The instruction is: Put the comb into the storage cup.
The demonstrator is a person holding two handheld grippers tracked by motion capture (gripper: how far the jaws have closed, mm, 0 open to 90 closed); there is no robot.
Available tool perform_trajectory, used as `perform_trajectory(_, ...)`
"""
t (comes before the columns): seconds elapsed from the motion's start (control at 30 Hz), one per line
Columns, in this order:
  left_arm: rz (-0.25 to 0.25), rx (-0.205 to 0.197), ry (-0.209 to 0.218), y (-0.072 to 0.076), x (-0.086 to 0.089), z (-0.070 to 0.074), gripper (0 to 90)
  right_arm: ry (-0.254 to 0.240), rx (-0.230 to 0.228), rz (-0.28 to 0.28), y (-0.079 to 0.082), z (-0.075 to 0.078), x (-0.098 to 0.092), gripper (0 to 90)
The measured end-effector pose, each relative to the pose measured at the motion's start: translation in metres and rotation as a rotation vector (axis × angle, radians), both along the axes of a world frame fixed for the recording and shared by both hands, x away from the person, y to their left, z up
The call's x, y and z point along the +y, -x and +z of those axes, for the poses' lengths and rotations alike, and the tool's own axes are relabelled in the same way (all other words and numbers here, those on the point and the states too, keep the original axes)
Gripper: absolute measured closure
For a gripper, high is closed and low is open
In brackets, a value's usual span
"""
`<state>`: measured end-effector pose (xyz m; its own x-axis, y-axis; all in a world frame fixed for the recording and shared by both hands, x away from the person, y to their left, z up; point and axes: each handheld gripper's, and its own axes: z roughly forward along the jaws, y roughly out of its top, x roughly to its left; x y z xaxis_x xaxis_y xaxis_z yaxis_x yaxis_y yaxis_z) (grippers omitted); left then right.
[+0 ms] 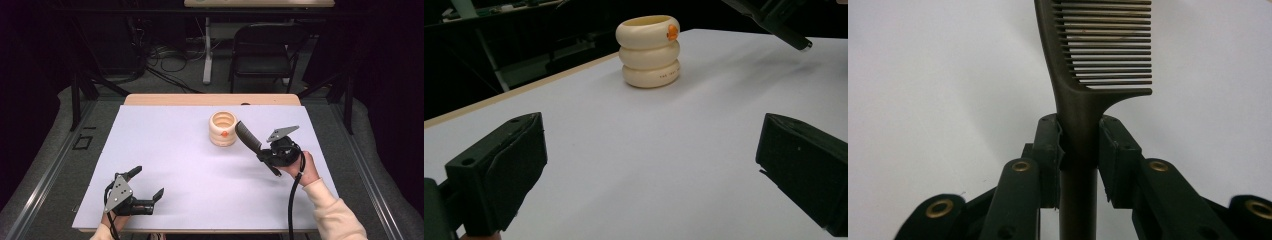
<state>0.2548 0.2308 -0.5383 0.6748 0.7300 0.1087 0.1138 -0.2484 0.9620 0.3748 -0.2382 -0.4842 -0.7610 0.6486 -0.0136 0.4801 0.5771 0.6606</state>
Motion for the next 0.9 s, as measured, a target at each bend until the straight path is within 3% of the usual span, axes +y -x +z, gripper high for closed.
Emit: perform_trajectory(0.9, 0.007, -0.001, -0.005, 0.0005, 0.0005, 0.0003, 0.2, -0.044, -0.066, -0.021, 0.0003, 0.0026, 0.0058, 72.0)
